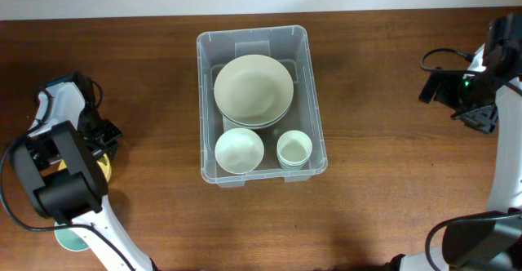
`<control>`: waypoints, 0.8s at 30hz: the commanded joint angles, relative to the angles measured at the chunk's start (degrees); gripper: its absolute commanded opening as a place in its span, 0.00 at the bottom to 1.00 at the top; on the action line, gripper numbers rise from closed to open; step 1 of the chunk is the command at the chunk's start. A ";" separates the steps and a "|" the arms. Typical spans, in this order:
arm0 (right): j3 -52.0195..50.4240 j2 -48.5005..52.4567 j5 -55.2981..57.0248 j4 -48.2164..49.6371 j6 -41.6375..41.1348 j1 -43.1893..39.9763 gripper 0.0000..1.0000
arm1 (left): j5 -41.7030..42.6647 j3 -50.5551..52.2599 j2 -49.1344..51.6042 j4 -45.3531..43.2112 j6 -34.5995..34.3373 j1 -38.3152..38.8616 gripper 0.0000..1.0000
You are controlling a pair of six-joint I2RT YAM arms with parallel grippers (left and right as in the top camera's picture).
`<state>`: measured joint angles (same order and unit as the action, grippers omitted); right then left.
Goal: Pack container
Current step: 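Move the left gripper to the yellow bowl and grasp its rim, then carry the yellow bowl into the white bowl in the bin and release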
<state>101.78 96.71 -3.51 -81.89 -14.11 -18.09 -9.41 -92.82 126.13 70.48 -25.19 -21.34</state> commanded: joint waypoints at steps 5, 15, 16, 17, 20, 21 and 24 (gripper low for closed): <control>-0.37 0.20 0.74 0.02 0.35 -0.31 0.99 | 2.58 -0.48 -0.37 0.28 0.07 1.09 0.01; -0.37 0.20 0.76 0.02 0.35 -0.31 0.99 | 5.57 -4.44 -16.57 2.60 1.33 11.69 0.00; -0.37 0.20 0.74 0.02 0.35 -0.31 0.99 | 5.60 -4.44 -18.43 2.43 1.33 13.05 0.01; -0.37 0.20 0.76 0.02 0.35 -0.31 0.99 | 5.60 -4.44 -20.74 2.19 1.33 14.95 0.01; -0.37 0.20 0.76 0.02 0.35 -0.31 0.99 | 5.60 -4.44 -27.06 1.03 1.33 21.55 0.01; -0.37 0.20 0.74 0.02 0.35 -0.31 0.99 | 5.57 -4.44 -28.46 0.59 1.33 23.56 0.01; -0.37 0.20 0.74 0.02 0.35 -0.31 0.99 | 5.55 -4.44 -32.63 -1.38 1.33 32.59 0.01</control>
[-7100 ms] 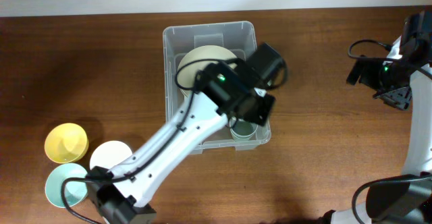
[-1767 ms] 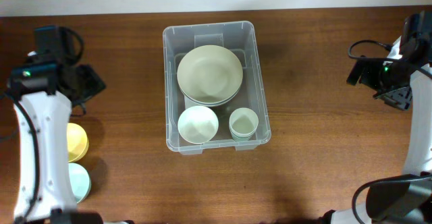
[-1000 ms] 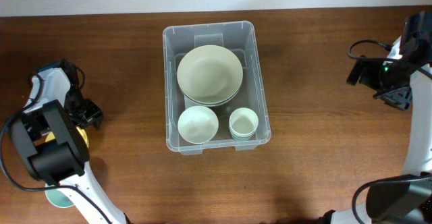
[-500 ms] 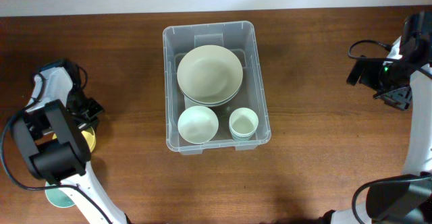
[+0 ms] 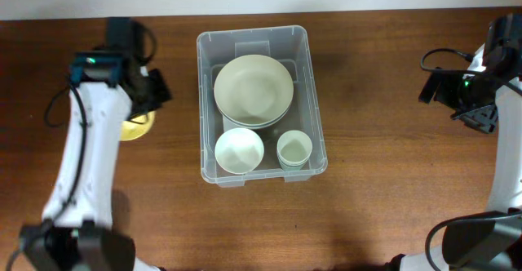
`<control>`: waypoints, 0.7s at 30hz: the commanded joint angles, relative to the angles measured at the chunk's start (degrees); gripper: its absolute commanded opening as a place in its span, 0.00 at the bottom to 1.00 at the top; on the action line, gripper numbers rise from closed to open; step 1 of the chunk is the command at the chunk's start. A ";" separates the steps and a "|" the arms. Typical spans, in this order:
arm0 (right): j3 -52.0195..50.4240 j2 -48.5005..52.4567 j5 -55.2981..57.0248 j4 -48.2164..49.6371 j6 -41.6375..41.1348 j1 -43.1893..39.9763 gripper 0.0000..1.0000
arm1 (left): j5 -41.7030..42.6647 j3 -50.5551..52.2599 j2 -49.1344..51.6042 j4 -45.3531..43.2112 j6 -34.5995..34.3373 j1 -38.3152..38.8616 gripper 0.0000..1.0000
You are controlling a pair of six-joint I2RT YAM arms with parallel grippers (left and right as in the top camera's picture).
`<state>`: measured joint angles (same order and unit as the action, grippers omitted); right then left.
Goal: Pack container
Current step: 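Carry the yellow bowl into the white bowl in the bin and release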
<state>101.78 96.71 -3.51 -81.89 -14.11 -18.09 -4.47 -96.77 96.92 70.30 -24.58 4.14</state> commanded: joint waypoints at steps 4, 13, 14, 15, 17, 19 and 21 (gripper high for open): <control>-0.37 0.20 0.74 0.02 0.35 -0.31 0.99 | 0.63 -0.46 -4.17 -2.64 0.66 19.41 0.01; -0.37 0.20 0.74 0.00 0.35 -0.31 0.99 | 0.63 -0.44 3.96 -3.04 0.66 33.73 0.01; -0.37 0.20 0.74 0.00 0.35 -0.31 0.99 | 0.66 -0.44 5.31 -2.78 0.66 33.99 0.01; -0.37 0.20 0.74 0.02 0.35 -0.31 0.99 | 0.87 -0.44 6.54 -2.56 0.66 34.12 0.01; -0.37 0.20 0.74 0.00 0.35 -0.31 0.99 | 2.03 -0.44 9.09 -2.08 0.66 34.12 0.01; -0.37 0.20 0.74 0.00 0.35 -0.31 0.99 | 2.16 -0.44 11.56 -1.55 0.66 34.12 0.01; -0.37 0.20 0.74 0.00 0.35 -0.31 0.99 | 2.19 -0.44 13.42 -0.74 0.63 34.12 0.01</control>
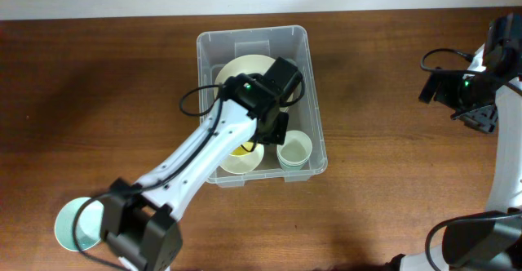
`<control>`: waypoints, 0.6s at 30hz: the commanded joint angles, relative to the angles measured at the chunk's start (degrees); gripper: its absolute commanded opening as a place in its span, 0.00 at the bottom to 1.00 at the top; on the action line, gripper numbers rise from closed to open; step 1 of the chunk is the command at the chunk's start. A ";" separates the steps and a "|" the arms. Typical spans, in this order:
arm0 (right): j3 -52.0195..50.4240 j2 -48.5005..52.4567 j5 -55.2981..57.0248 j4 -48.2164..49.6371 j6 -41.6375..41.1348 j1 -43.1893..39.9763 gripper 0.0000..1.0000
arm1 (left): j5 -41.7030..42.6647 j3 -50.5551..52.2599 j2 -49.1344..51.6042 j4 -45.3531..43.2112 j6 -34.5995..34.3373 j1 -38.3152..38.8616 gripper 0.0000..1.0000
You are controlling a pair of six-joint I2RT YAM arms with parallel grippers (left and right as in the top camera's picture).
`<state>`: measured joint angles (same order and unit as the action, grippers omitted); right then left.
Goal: Pack container
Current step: 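Carry the yellow bowl into the white bowl in the bin and release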
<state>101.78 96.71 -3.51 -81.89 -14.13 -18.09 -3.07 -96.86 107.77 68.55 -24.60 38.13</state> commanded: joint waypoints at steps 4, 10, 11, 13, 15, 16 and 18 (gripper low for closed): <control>-0.37 0.20 0.74 0.00 0.37 -0.31 0.99 | 0.79 -0.35 4.04 3.17 0.63 0.13 0.01; -0.37 0.20 0.74 0.00 0.37 -0.31 0.99 | 0.72 -0.37 3.78 6.56 0.68 -0.15 0.52; -0.39 0.20 0.74 0.00 0.37 -0.31 0.99 | 0.13 -0.46 3.17 6.54 0.68 -0.66 0.52; -0.50 0.20 0.74 0.02 0.37 -0.31 0.99 | -2.71 -1.38 0.74 7.28 0.63 -2.29 0.52; -0.87 0.20 0.74 0.09 0.37 -0.31 0.99 | -6.84 -2.54 -4.35 8.31 -0.59 -5.44 0.52; -1.14 0.20 0.74 0.26 0.37 -0.31 0.99 | -7.52 -2.60 -6.19 8.31 -0.68 -6.69 0.53; -1.92 0.20 0.74 0.63 0.37 -0.31 0.99 | -9.18 -2.60 -13.27 8.31 -1.92 -12.66 0.57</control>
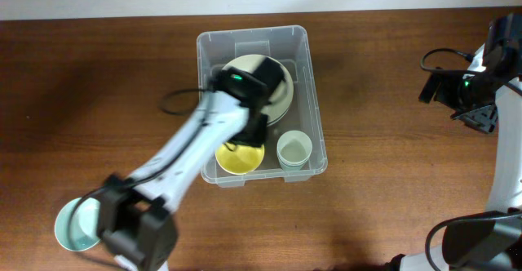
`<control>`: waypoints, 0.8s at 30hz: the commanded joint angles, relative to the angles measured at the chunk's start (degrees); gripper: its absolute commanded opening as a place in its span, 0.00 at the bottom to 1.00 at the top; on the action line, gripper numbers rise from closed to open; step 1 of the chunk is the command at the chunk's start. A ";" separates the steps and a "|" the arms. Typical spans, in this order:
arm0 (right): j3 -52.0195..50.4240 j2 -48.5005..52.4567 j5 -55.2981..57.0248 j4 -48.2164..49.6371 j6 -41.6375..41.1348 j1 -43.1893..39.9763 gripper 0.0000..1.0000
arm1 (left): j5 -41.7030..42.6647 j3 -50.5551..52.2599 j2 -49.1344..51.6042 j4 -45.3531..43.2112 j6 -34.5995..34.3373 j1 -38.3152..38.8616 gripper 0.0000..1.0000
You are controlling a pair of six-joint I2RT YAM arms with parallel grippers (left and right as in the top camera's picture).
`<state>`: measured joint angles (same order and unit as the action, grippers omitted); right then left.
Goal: Pack container
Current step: 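Carry the yellow bowl into the white bowl in the bin and release, then move the left gripper to the light-teal bowl and grasp its rim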
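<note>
A clear plastic container [315, 83] stands mid-table in the overhead view. It holds a stack of pale green plates [281, 99] at the back, a small pale cup [294, 149] at the front right, and a yellow bowl [238, 159] at the front left. My left arm reaches in from the lower left. The left gripper [249, 134] hangs at the yellow bowl's back edge, and its jaws are hidden under the wrist. My right gripper [481, 117] is held at the far right, away from the container, its jaws unreadable.
A light blue bowl [75, 224] sits on the wooden table near the front left, partly under the left arm's base. The right arm's cable loops at the right edge.
The left arm has drawn back to the left and toward the front of the container. The yellow bowl, then mostly hidden under the gripper, now shows almost whole in the front left corner.
First the left gripper was at the far left of the table over a yellow bowl. Then it was beside the container with that bowl. Then it was over the white bowl inside. Now the yellow bowl sits where the white bowl showed. The right arm stayed still.
</note>
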<state>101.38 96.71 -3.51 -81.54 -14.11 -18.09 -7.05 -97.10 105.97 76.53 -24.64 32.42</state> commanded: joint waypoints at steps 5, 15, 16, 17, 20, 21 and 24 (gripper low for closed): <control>-3.74 0.20 0.72 1.42 0.33 -0.31 0.99 | -5.90 -2.32 -21.70 1.92 -3.87 -23.82 0.64; -4.11 0.20 0.72 1.79 0.33 -0.31 0.99 | 1.31 12.22 -24.48 3.54 -6.64 -50.64 0.82; -4.11 0.20 0.72 1.84 0.33 -0.31 0.99 | 1.46 15.45 -24.48 2.38 -6.64 -51.63 0.82; -4.11 0.20 0.72 1.81 0.33 -0.31 0.99 | 1.44 17.44 -24.48 1.49 -6.64 -52.17 0.82; -4.11 0.20 0.72 1.84 0.33 -0.31 0.99 | 1.44 25.64 -24.46 -3.41 -6.64 -54.47 0.82; -4.11 0.20 0.72 1.84 0.35 -0.31 0.99 | 1.25 28.94 -24.46 -5.84 -6.64 -55.41 0.82; -4.11 0.20 0.72 1.81 0.35 -0.31 0.99 | 0.61 36.37 -24.46 -12.68 -6.64 -58.88 0.84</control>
<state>97.54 96.71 -3.51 -79.75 -14.09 -18.09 -6.50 -65.84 81.73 66.61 -30.94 -23.46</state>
